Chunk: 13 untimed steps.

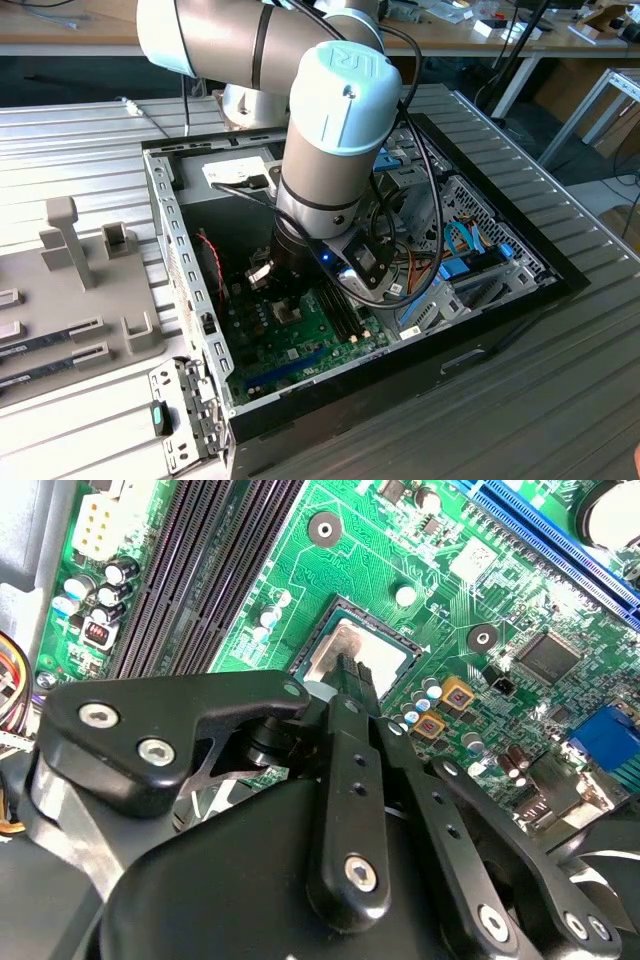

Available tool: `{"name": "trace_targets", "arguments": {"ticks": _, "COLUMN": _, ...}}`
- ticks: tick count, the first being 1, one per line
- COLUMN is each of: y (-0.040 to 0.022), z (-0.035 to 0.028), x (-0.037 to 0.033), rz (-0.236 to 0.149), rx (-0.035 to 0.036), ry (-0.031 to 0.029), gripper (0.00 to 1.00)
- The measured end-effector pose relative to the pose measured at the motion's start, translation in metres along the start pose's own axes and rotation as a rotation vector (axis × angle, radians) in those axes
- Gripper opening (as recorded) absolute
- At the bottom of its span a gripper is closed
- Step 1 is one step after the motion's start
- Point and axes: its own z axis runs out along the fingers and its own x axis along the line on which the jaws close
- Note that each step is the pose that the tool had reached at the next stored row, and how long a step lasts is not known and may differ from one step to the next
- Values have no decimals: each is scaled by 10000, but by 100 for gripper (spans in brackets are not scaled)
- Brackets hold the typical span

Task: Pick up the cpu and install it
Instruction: 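Place the cpu into insertion slot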

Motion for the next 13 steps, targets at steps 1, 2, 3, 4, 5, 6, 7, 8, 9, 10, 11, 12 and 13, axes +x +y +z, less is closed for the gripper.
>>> {"name": "trace_targets", "arguments": {"ticks": 1, "y": 0, "z": 0, "x": 0, "rz": 0, "rx": 0, "ry": 0, "gripper": 17}}
{"name": "trace_targets", "arguments": {"ticks": 2, "y": 0, "z": 0, "x": 0, "rz": 0, "rx": 0, "ry": 0, "gripper": 24}}
{"name": "trace_targets", "arguments": {"ticks": 3, "y": 0, "z": 0, "x": 0, "rz": -1, "rx": 0, "ry": 0, "gripper": 24}}
{"name": "trace_targets", "arguments": {"ticks": 4, "y": 0, "z": 0, "x": 0, "rz": -1, "rx": 0, "ry": 0, "gripper": 24}}
{"name": "trace_targets", "arguments": {"ticks": 5, "y": 0, "z": 0, "x": 0, "rz": -1, "rx": 0, "ry": 0, "gripper": 25}}
{"name": "trace_targets", "arguments": {"ticks": 6, "y": 0, "z": 0, "x": 0, "rz": -1, "rx": 0, "ry": 0, "gripper": 25}}
{"name": "trace_targets", "arguments": {"ticks": 7, "y": 0, "z": 0, "x": 0, "rz": -1, "rx": 0, "ry": 0, "gripper": 31}}
{"name": "trace_targets", "arguments": {"ticks": 8, "y": 0, "z": 0, "x": 0, "rz": -1, "rx": 0, "ry": 0, "gripper": 37}}
{"name": "trace_targets", "arguments": {"ticks": 9, "y": 0, "z": 1, "x": 0, "rz": -5, "rx": 128, "ry": 6, "gripper": 44}}
{"name": "trace_targets", "arguments": {"ticks": 10, "y": 0, "z": 0, "x": -1, "rz": -9, "rx": 307, "ry": 11, "gripper": 44}}
{"name": "trace_targets", "arguments": {"ticks": 11, "y": 1, "z": 0, "x": 0, "rz": -12, "rx": 493, "ry": 17, "gripper": 44}}
{"name": "trace_targets", "arguments": {"ticks": 12, "y": 11, "z": 1, "x": 0, "rz": -18, "rx": 800, "ry": 29, "gripper": 44}}
{"name": "trace_targets", "arguments": {"ticks": 13, "y": 15, "z": 1, "x": -1, "rz": -20, "rx": 811, "ry": 29, "gripper": 44}}
